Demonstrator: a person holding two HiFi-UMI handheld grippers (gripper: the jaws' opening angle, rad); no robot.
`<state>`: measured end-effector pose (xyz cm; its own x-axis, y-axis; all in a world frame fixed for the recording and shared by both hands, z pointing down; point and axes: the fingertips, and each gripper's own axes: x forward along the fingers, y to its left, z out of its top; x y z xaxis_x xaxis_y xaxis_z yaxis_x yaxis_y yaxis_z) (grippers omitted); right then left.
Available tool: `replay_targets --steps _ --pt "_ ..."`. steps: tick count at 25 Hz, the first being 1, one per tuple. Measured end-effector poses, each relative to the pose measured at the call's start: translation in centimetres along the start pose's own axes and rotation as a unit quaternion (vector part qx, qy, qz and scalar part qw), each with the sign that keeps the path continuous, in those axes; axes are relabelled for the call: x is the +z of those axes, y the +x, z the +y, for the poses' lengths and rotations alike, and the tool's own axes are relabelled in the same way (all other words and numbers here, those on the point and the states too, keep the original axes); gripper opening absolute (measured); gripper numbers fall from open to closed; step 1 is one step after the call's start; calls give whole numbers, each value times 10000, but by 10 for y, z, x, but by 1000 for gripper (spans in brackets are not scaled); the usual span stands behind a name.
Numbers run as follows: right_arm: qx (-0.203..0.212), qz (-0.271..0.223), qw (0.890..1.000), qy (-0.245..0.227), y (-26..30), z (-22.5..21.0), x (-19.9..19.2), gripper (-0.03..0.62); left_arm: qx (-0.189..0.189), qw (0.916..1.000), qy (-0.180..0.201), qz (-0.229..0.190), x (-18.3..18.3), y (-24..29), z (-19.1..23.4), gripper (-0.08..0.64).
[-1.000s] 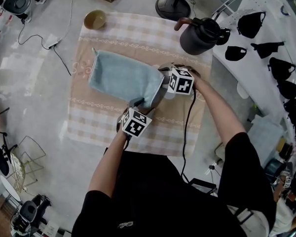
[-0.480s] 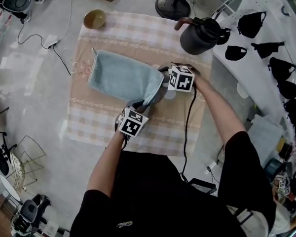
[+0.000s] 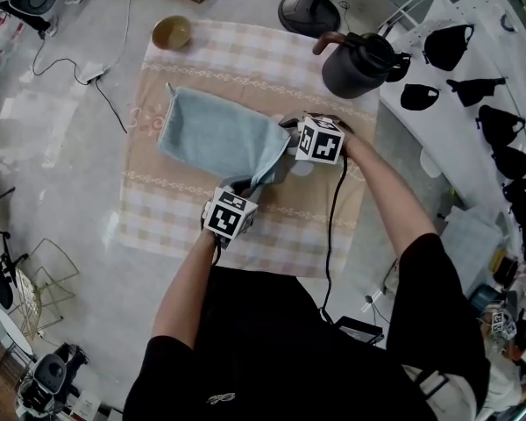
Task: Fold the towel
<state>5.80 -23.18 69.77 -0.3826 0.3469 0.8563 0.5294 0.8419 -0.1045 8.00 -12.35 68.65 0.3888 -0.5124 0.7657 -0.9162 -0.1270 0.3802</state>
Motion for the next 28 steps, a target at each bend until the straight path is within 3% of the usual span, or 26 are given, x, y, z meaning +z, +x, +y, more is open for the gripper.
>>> replay_targets --steps 2,4,6,9,11,12,18,24,28 --pt "10 -2 10000 16 2 -1 0 230 -88 9999 93 -8 1 2 -8 80" --pt "5 -96 9999 109 2 -2 0 228 -194 9996 218 -15 1 6 -16 177" --pt "-43 -224 9995 229 2 -5 1 215 -103 9994 315 1 1 8 -15 182" --pt "-78 -219 9993 305 1 -5 0 174 74 9996 288 37 2 8 -7 142" --pt "-44 -126 9995 294 1 -3 -1 152 74 9996 246 66 2 5 -4 63" --pt "-19 -98 9996 262 2 -1 0 145 25 9998 207 70 2 4 -3 56" --pt "17 76 9997 235 -3 6 5 77 -399 9988 -248 -133 7 -8 -2 48" --pt "0 209 9991 364 -15 6 19 75 -651 9975 -69 -273 14 -23 1 48" --pt "1 422 9975 571 -23 9 31 75 -935 9945 -195 -442 17 -39 2 48"
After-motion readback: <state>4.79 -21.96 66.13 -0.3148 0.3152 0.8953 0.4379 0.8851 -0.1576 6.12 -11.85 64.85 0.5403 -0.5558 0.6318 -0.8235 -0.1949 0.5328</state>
